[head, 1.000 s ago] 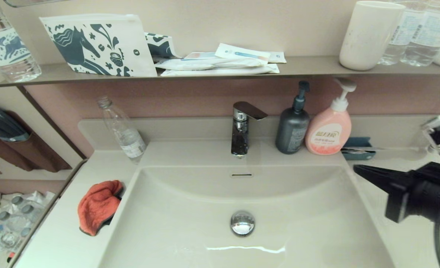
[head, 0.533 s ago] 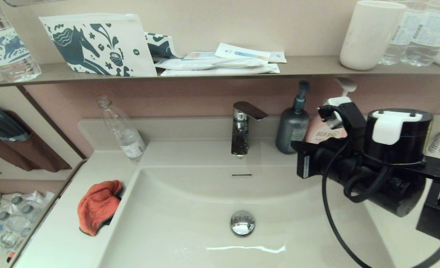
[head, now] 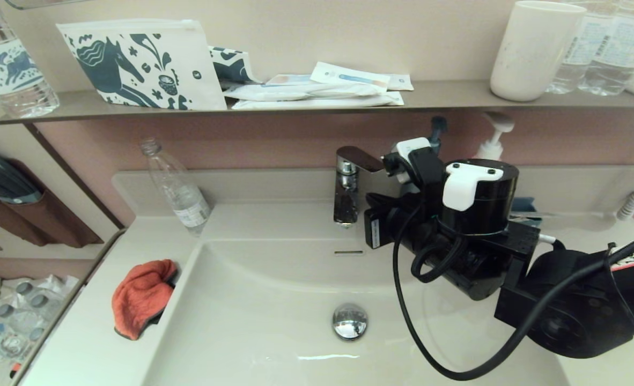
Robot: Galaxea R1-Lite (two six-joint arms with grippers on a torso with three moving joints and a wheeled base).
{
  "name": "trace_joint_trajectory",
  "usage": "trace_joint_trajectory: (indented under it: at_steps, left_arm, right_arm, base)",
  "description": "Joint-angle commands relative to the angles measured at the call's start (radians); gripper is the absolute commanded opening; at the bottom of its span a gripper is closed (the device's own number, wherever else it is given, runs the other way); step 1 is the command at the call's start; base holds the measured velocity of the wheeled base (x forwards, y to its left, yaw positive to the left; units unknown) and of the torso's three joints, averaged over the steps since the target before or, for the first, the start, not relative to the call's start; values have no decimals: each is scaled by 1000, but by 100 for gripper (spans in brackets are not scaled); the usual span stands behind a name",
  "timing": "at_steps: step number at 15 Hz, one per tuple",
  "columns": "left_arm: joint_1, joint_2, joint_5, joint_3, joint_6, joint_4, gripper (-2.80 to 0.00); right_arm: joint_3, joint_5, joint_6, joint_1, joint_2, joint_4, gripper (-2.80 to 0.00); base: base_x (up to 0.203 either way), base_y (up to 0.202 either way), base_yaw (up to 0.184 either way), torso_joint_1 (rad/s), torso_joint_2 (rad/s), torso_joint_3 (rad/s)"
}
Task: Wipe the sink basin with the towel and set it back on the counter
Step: Turn on the faucet
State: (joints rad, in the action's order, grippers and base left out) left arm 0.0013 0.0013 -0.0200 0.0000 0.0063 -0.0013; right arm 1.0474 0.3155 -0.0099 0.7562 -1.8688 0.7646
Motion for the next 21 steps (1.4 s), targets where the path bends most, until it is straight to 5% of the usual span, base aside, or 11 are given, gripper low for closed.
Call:
trace_joint_trajectory:
  at_steps: [1, 11, 21]
  left_arm:
    - [0, 0, 0, 0, 0, 0, -280]
    - [0, 0, 0, 0, 0, 0, -280]
    - [0, 0, 0, 0, 0, 0, -280]
  right_arm:
    - [8, 2, -18, 4, -11, 42, -280]
    - [117, 86, -121, 0, -67, 59, -280]
    - [201, 86, -167, 5, -89, 80, -280]
  base:
    - [0, 0, 0, 0, 0, 0]
    - [0, 0, 0, 0, 0, 0]
    - [0, 0, 0, 0, 0, 0]
